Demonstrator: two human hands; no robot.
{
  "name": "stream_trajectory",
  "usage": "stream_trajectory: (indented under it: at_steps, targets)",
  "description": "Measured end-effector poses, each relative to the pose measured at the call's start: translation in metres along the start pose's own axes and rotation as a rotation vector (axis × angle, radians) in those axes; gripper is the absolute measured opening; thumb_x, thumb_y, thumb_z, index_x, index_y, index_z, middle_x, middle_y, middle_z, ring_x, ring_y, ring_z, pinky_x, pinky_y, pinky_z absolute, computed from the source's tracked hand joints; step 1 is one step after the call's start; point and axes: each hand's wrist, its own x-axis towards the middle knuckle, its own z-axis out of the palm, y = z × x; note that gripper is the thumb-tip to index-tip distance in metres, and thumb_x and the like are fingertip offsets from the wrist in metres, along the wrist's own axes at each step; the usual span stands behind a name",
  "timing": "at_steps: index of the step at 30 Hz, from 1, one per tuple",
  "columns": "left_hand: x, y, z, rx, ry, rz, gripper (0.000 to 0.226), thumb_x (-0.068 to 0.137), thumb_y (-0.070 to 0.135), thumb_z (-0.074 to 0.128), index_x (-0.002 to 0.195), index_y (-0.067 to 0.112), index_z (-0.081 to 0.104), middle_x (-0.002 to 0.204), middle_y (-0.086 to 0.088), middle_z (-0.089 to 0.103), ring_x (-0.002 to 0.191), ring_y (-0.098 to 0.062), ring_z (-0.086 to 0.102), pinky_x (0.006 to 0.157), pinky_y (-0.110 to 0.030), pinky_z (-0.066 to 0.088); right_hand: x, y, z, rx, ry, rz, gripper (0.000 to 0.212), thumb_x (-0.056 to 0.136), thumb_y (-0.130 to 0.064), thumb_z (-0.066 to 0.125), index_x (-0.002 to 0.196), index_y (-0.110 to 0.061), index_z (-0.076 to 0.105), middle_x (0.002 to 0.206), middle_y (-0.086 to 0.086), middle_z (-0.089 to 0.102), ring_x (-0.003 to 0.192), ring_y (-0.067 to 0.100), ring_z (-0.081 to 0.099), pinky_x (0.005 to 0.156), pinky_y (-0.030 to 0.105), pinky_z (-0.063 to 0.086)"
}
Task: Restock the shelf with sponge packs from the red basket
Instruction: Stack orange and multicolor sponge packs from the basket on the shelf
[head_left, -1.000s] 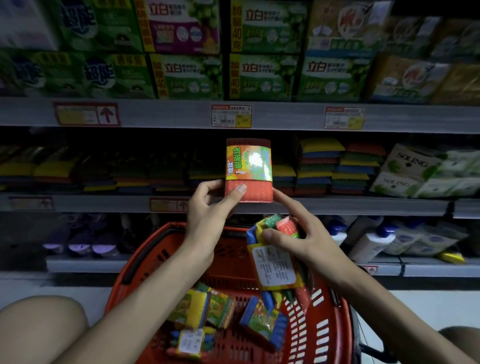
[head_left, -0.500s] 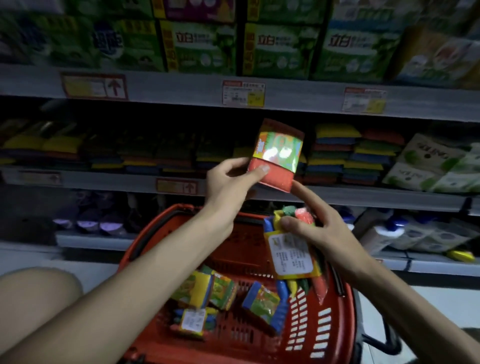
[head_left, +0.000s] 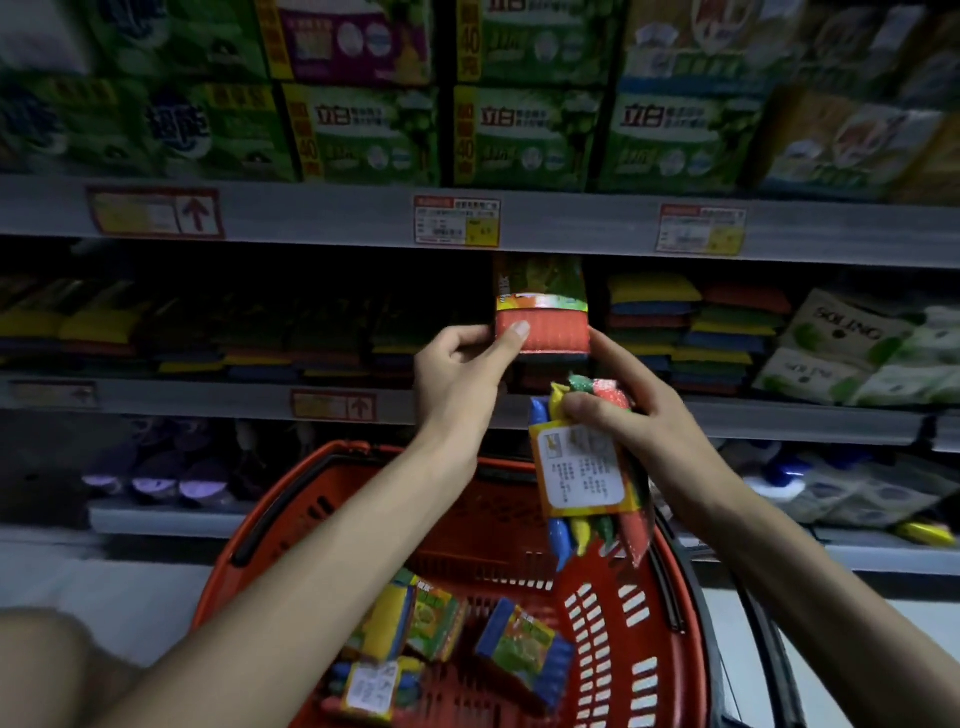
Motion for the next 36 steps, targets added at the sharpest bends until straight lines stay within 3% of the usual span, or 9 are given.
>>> stream_trajectory:
  at_steps: [4, 8, 12, 15, 20, 24, 29, 33, 36]
  targets:
    - [0.009, 0.000, 0.015, 0.007, 0.027, -0.010, 0.027, 0.084, 0.039, 0.082, 0.097, 0.018, 0.072, 0.094, 0.001, 0.077, 0.092, -0.013, 0.074, 0.092, -0.045, 0.060, 0.014, 0.003, -0.007, 0.026, 0.021, 0.027, 0.069, 0.088, -0.025, 0.076, 0.148, -0.039, 0.046, 0.123, -0.004, 0.073, 0.105, 0.019, 0.074, 0.082, 0.030, 0.061]
    - [0.014, 0.003, 0.022, 0.040, 0.024, 0.010, 0.037, 0.090, 0.045, 0.071, 0.090, 0.008, 0.070, 0.083, -0.003, 0.069, 0.083, -0.016, 0.066, 0.085, -0.047, 0.058, 0.025, 0.007, -0.014, 0.065, 0.070, 0.069, 0.048, 0.089, -0.024, 0.073, 0.126, -0.046, 0.053, 0.111, -0.010, 0.077, 0.099, 0.017, 0.076, 0.075, 0.025, 0.060]
    - [0.015, 0.005, 0.024, 0.047, -0.002, 0.013, 0.036, 0.098, 0.029, 0.060, 0.092, -0.007, 0.057, 0.082, -0.005, 0.051, 0.078, -0.015, 0.048, 0.073, -0.035, 0.041, 0.032, 0.008, -0.013, 0.077, 0.108, 0.104, 0.086, 0.082, -0.033, 0.082, 0.155, -0.030, 0.037, 0.123, -0.011, 0.070, 0.103, 0.012, 0.075, 0.080, 0.028, 0.058]
    - [0.016, 0.008, 0.026, 0.073, -0.021, -0.002, 0.030, 0.097, 0.020, 0.058, 0.089, -0.008, 0.055, 0.082, -0.007, 0.048, 0.077, -0.017, 0.044, 0.072, -0.033, 0.038, 0.033, 0.008, -0.013, 0.071, 0.127, 0.107, 0.083, 0.086, -0.031, 0.079, 0.156, -0.032, 0.034, 0.113, -0.020, 0.070, 0.099, 0.008, 0.075, 0.080, 0.027, 0.059]
    - [0.018, 0.004, 0.027, 0.117, -0.047, -0.007, 0.012, 0.097, 0.009, 0.056, 0.094, 0.005, 0.067, 0.082, -0.001, 0.057, 0.071, -0.011, 0.049, 0.068, -0.030, 0.042, 0.033, 0.009, -0.011, 0.025, 0.141, 0.142, 0.107, 0.072, -0.044, 0.082, 0.161, -0.030, 0.024, 0.131, -0.013, 0.056, 0.108, 0.009, 0.072, 0.087, 0.029, 0.058]
    - [0.016, 0.000, 0.029, 0.087, -0.079, -0.020, 0.039, 0.097, 0.006, 0.058, 0.069, 0.030, 0.046, 0.072, 0.015, 0.042, 0.063, -0.001, 0.040, 0.062, -0.019, 0.040, 0.032, 0.009, -0.010, 0.011, 0.141, 0.143, 0.108, 0.070, -0.045, 0.082, 0.160, -0.032, 0.024, 0.139, -0.004, 0.058, 0.105, 0.010, 0.073, 0.086, 0.030, 0.058]
    - [0.019, -0.005, 0.030, 0.133, -0.042, 0.033, 0.021, 0.093, 0.006, 0.063, 0.078, 0.021, 0.063, 0.079, -0.001, 0.064, 0.072, -0.013, 0.058, 0.066, -0.028, 0.046, 0.034, 0.011, -0.011, -0.014, 0.156, 0.136, 0.108, 0.068, -0.048, 0.080, 0.160, -0.030, 0.026, 0.139, -0.001, 0.059, 0.107, 0.014, 0.073, 0.093, 0.036, 0.059]
    - [0.021, -0.009, 0.034, 0.090, -0.031, 0.027, 0.030, 0.094, 0.007, 0.065, 0.078, 0.031, 0.056, 0.081, 0.011, 0.061, 0.070, 0.002, 0.054, 0.061, -0.012, 0.044, 0.037, 0.011, -0.013, -0.005, 0.161, 0.138, 0.108, 0.070, -0.049, 0.082, 0.160, -0.027, 0.027, 0.141, 0.004, 0.059, 0.110, 0.017, 0.072, 0.094, 0.039, 0.059]
    - [0.020, -0.010, 0.034, 0.077, -0.022, 0.021, 0.035, 0.095, 0.006, 0.064, 0.075, 0.032, 0.049, 0.079, 0.014, 0.055, 0.070, 0.002, 0.052, 0.056, -0.007, 0.042, 0.037, 0.010, -0.014, -0.009, 0.164, 0.138, 0.112, 0.065, -0.054, 0.084, 0.159, -0.026, 0.029, 0.142, 0.006, 0.059, 0.111, 0.018, 0.071, 0.094, 0.039, 0.059]
